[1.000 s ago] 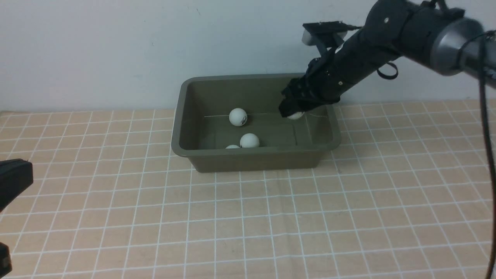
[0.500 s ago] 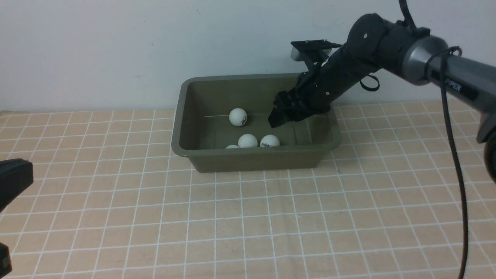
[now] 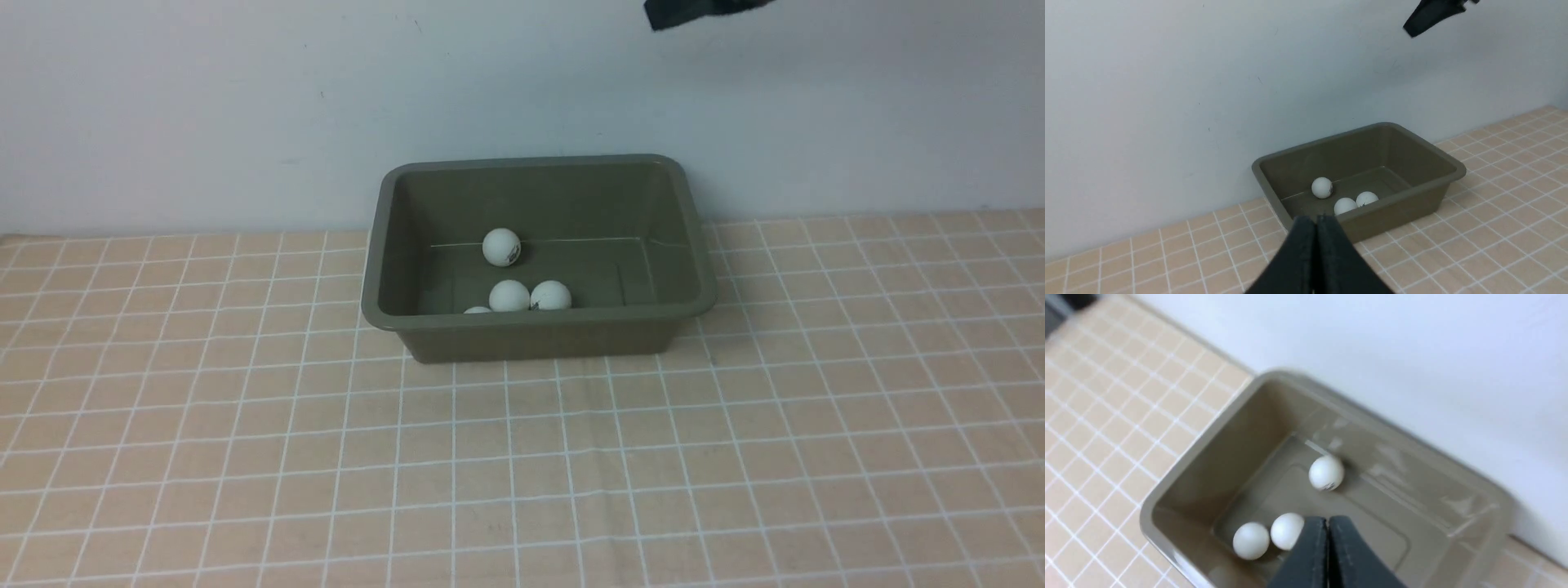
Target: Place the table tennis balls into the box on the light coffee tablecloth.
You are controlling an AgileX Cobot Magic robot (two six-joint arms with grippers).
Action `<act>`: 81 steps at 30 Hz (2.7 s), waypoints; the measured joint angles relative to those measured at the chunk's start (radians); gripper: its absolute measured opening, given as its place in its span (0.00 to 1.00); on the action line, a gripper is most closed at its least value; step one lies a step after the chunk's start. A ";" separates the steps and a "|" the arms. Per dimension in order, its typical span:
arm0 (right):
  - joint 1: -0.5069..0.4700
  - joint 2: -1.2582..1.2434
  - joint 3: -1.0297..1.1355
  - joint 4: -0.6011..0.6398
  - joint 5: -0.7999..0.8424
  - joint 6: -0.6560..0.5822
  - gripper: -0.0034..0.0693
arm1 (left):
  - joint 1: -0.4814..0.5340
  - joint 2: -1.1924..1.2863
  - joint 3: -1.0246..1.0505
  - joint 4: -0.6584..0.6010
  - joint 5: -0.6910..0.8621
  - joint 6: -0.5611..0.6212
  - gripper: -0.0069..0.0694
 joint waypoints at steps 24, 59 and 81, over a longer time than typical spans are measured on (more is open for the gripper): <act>-0.042 -0.406 0.102 -0.192 0.022 -0.038 0.03 | 0.000 -0.142 0.190 0.003 0.068 -0.090 0.00; -0.042 -1.122 1.578 0.047 -0.542 -0.080 0.03 | 0.000 -0.144 0.199 0.003 0.087 -0.090 0.00; -0.259 -1.626 2.117 -0.025 -1.053 -0.151 0.03 | 0.000 -0.144 0.199 0.003 0.087 -0.090 0.00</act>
